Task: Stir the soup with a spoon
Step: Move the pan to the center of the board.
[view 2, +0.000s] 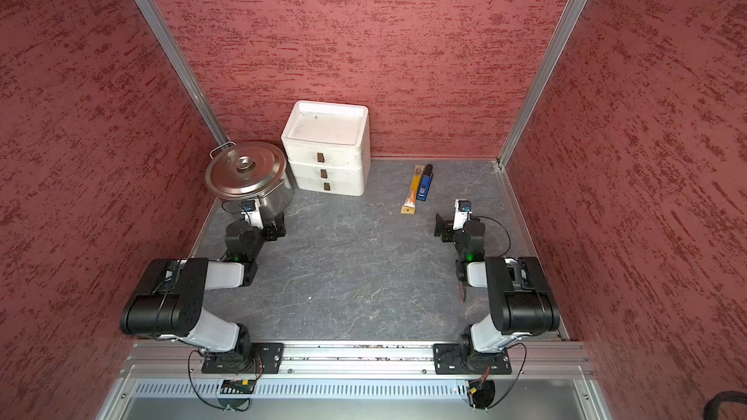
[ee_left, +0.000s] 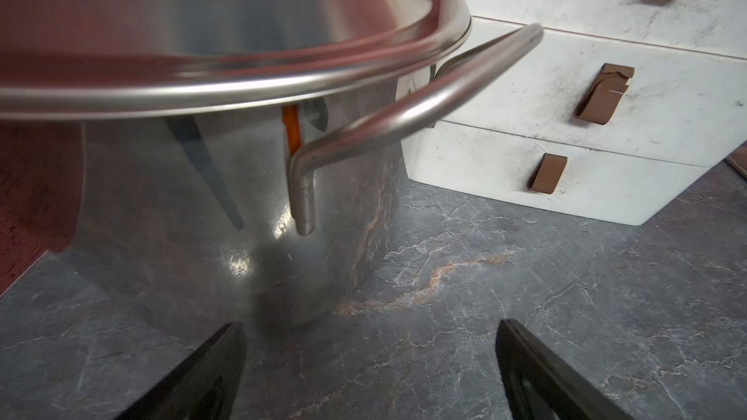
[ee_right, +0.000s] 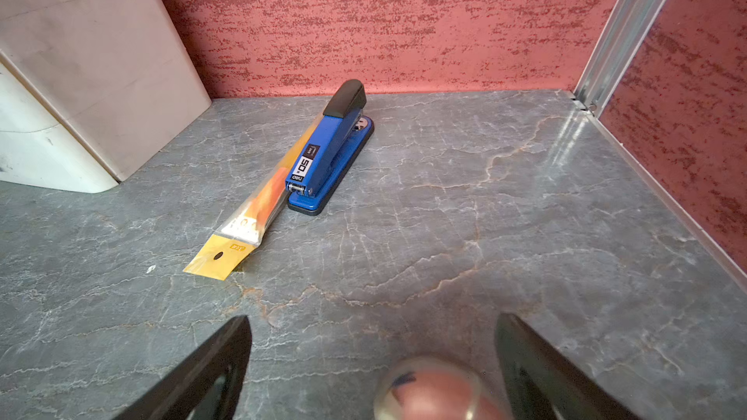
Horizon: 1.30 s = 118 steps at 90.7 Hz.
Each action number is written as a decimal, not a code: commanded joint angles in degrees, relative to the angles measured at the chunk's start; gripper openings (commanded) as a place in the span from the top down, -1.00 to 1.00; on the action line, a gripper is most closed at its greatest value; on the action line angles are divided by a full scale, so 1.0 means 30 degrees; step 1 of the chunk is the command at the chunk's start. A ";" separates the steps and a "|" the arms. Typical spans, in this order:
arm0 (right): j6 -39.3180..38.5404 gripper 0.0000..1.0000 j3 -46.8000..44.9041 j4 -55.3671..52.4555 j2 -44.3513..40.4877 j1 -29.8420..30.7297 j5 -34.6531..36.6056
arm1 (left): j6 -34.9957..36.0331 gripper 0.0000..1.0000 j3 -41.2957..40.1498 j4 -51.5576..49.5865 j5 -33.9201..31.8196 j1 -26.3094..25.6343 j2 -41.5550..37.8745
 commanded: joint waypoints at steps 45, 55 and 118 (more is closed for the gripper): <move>-0.0238 -0.97 0.0178 0.0364 -0.0117 0.0116 0.0405 | 0.0150 -1.00 0.0245 0.0349 0.0240 0.0013 -0.0055; -0.0231 -0.97 0.0175 0.0379 -0.0113 0.0107 0.0405 | 0.0151 -1.00 0.0245 0.0354 0.0253 0.0015 -0.0032; 0.1069 -0.97 0.1537 -0.8320 -0.7830 0.0141 -0.0322 | -0.2371 -1.00 -0.0296 -0.8584 -0.5291 -0.1373 -1.1032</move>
